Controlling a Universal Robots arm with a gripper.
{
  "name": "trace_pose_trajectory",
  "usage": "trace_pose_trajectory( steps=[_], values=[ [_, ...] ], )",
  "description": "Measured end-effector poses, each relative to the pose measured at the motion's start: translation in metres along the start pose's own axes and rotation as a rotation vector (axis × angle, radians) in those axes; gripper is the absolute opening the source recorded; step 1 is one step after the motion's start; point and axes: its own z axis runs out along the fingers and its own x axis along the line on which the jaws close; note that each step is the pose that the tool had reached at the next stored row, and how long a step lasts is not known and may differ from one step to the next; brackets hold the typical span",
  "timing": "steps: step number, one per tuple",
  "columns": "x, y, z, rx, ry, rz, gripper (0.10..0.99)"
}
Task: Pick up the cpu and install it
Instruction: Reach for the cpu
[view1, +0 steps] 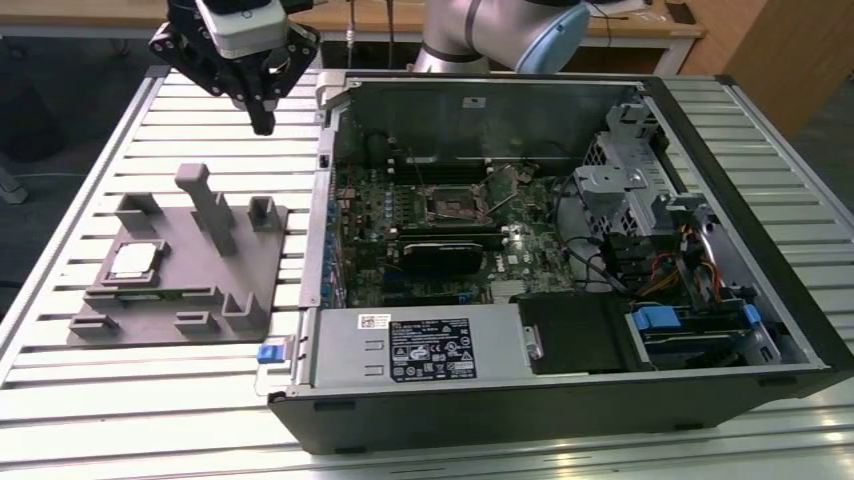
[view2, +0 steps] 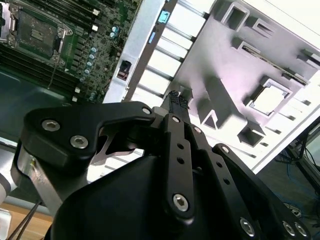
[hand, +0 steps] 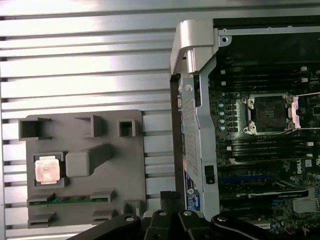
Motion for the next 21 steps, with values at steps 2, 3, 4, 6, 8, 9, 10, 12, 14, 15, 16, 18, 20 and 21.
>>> trace_pose_trajectory(
  steps=[2, 3, 4, 6, 8, 9, 10, 12, 14, 15, 16, 18, 20, 21],
  values=[
    [0.0023, -0.0002, 0.0001, 0.0, 0.0, 0.0, 0.106],
    [0.0034, -0.0003, 0.0001, 0.0, 0.0, 0.0, 0.106],
    [0.0044, -0.0003, 0.0001, 0.0, 0.0001, 0.0, 0.106],
    [0.0066, -0.0005, 0.0002, 0.0, 0.0001, 0.0, 0.106],
    [0.0087, -0.0007, 0.0002, 0.0, 0.0001, 0.0, 0.106],
    [0.0098, -0.0008, 0.0002, 0.0, 0.0001, 0.0, 0.106],
    [0.0108, -0.0008, 0.0003, 0.0, 0.0001, 0.0, 0.106],
    [0.013, -0.001, 0.0003, 0.0, 0.0002, 0.0, 0.106],
    [0.0151, -0.0012, 0.0004, 0.0, 0.0002, 0.0, 0.106],
    [0.0161, -0.0012, 0.0004, 0.0, 0.0002, 0.0, 0.106],
    [0.0172, -0.0013, 0.0004, 0.0, 0.0002, 0.0, 0.106],
    [0.0192, -0.0015, 0.0005, 0.0, 0.0003, 0.0, 0.106],
    [0.0213, -0.0016, 0.0006, 0.0, 0.0003, 0.0, 0.106],
    [0.0223, -0.0017, 0.0006, 0.0, 0.0004, 0.0, 0.106]
  ],
)
